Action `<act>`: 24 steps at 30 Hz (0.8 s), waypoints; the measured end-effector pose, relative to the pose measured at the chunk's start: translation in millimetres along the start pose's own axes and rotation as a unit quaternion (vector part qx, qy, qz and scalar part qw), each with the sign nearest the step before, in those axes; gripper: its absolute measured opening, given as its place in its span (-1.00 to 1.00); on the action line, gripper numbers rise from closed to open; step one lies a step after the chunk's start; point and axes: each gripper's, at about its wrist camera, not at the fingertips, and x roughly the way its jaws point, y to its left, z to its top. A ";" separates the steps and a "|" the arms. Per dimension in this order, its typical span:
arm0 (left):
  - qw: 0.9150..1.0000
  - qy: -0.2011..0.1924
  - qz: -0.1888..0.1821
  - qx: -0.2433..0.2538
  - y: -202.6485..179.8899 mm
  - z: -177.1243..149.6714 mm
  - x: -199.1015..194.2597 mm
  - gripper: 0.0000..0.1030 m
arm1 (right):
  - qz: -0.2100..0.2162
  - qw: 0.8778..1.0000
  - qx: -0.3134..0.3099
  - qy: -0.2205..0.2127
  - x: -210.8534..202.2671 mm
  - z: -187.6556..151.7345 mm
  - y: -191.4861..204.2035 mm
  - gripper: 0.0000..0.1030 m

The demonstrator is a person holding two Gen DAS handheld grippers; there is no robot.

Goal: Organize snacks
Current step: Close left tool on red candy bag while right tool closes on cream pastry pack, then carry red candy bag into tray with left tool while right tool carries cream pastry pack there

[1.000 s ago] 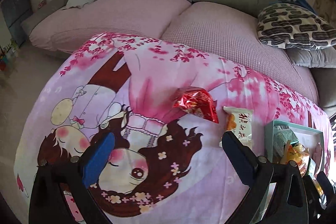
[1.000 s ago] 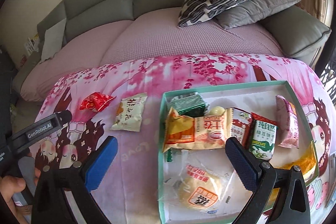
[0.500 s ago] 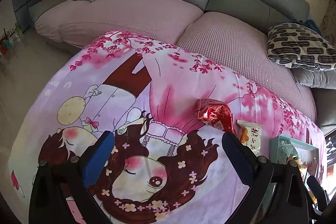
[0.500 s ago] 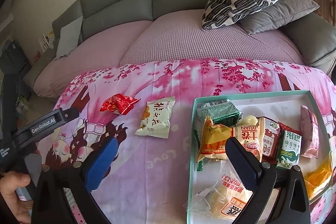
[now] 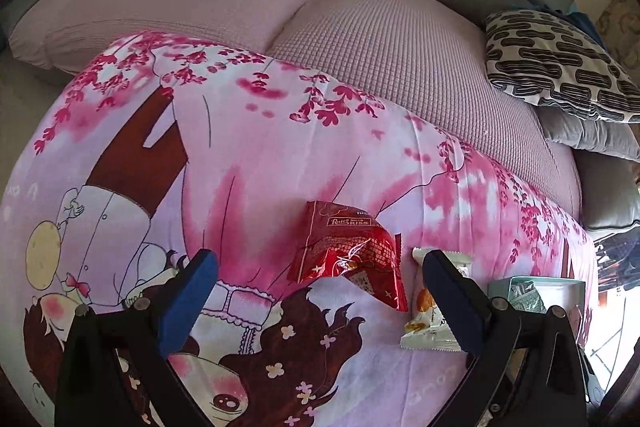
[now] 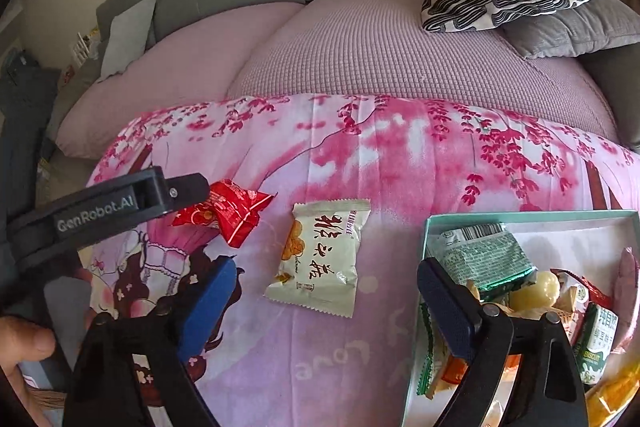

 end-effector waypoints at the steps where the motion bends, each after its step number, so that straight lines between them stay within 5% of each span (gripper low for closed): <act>1: 1.000 0.006 -0.003 0.004 -0.2 1.3 3.8 0.97 | -0.001 1.000 -0.002 0.004 5.3 0.0 1.1 0.80; 6: 1.000 0.019 -0.011 0.018 -5.3 6.6 18.6 0.94 | -0.012 1.000 -0.015 0.019 27.4 4.6 6.3 0.64; 12: 0.999 0.045 -0.022 0.013 -6.8 11.5 39.7 0.53 | -0.016 0.999 -0.019 0.037 48.7 10.6 10.5 0.54; 16: 0.998 0.051 -0.044 0.013 -8.2 9.7 45.4 0.27 | -0.015 0.999 -0.018 0.048 58.9 11.4 13.4 0.29; 24: 0.998 0.036 -0.041 0.009 -5.9 4.4 32.9 0.11 | -0.007 0.999 -0.003 0.038 40.9 5.8 12.4 0.08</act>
